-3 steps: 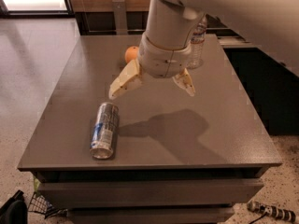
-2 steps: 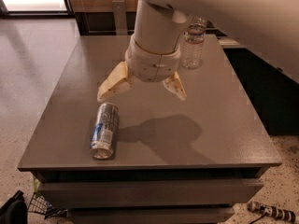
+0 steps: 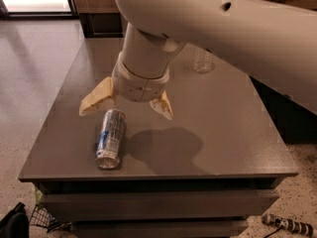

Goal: Place redbull can upright

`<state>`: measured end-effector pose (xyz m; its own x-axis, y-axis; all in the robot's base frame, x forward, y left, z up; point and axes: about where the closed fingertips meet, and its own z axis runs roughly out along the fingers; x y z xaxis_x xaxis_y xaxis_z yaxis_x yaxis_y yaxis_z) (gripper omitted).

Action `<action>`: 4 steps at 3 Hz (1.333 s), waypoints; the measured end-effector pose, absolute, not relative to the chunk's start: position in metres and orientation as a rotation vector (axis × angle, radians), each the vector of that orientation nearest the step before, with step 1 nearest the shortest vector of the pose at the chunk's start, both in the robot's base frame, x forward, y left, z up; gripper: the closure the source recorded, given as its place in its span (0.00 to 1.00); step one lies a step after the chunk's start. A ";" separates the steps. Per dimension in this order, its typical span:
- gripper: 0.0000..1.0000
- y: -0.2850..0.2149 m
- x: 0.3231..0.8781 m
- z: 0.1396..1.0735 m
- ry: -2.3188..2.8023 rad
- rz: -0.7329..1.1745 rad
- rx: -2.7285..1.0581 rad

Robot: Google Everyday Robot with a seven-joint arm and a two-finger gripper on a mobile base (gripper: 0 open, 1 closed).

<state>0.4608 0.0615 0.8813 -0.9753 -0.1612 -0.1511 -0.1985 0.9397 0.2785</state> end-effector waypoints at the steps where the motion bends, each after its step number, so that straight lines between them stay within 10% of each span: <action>1: 0.00 0.073 0.458 0.871 2.995 0.422 -0.216; 4: 0.00 0.070 0.471 0.814 3.087 0.457 -0.137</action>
Offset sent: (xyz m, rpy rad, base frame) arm 0.0094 0.0138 -0.0756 -0.0337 0.1614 -0.1137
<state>0.4713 0.0705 0.8143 -0.9960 -0.0839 -0.0309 -0.0892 0.9534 0.2883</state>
